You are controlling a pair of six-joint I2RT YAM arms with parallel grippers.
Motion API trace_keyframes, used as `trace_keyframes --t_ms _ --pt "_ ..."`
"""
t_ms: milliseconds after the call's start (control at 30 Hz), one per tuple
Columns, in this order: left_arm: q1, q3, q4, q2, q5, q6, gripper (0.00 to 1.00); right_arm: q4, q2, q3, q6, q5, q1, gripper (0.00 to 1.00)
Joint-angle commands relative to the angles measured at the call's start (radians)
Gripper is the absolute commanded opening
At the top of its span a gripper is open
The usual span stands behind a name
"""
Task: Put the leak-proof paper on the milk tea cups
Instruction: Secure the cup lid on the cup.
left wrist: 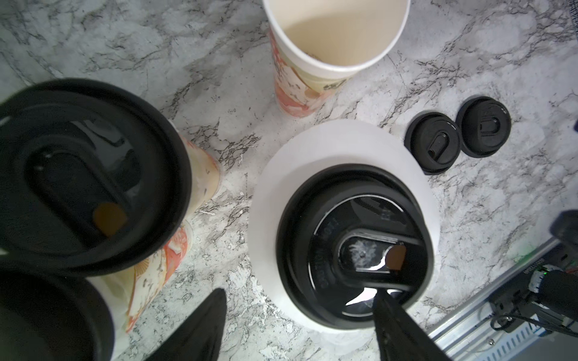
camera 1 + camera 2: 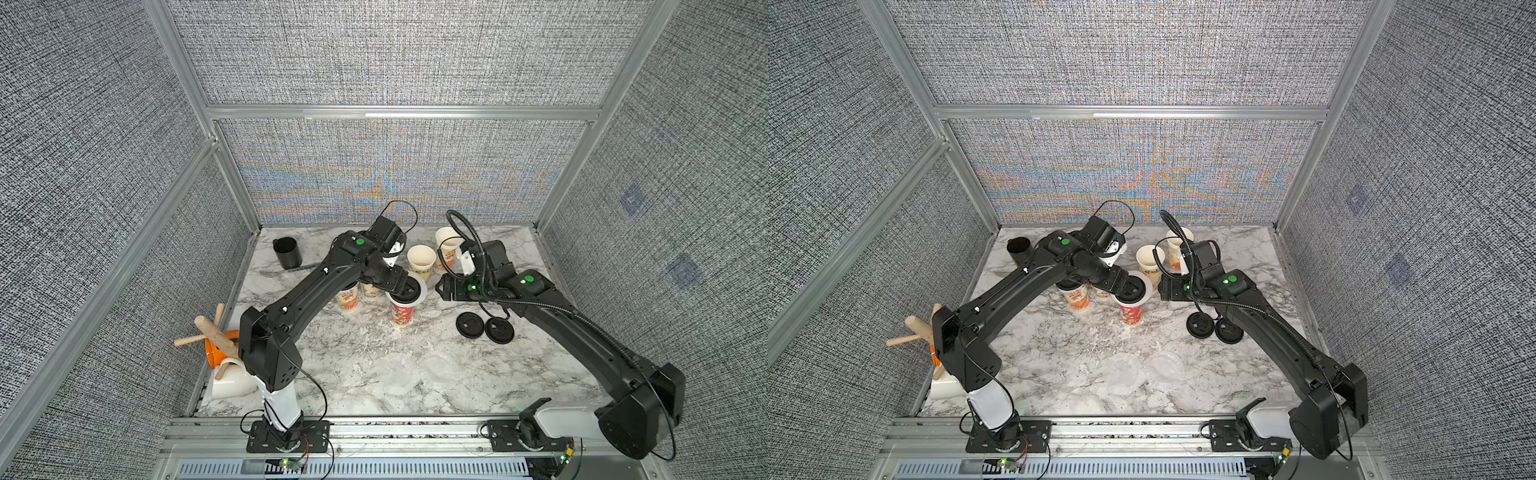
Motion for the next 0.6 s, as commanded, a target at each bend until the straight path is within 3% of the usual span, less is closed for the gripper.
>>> trace_keyframes --t_ms 0,567 --pt "0.0 0.01 -0.015 -0.011 0.0 0.005 0.76 0.038 0.009 0.009 0.001 -0.011 0.002 0.84" --pt "0.0 0.084 0.021 0.074 0.003 0.006 0.75 0.034 0.008 -0.002 -0.004 -0.011 0.002 0.82"
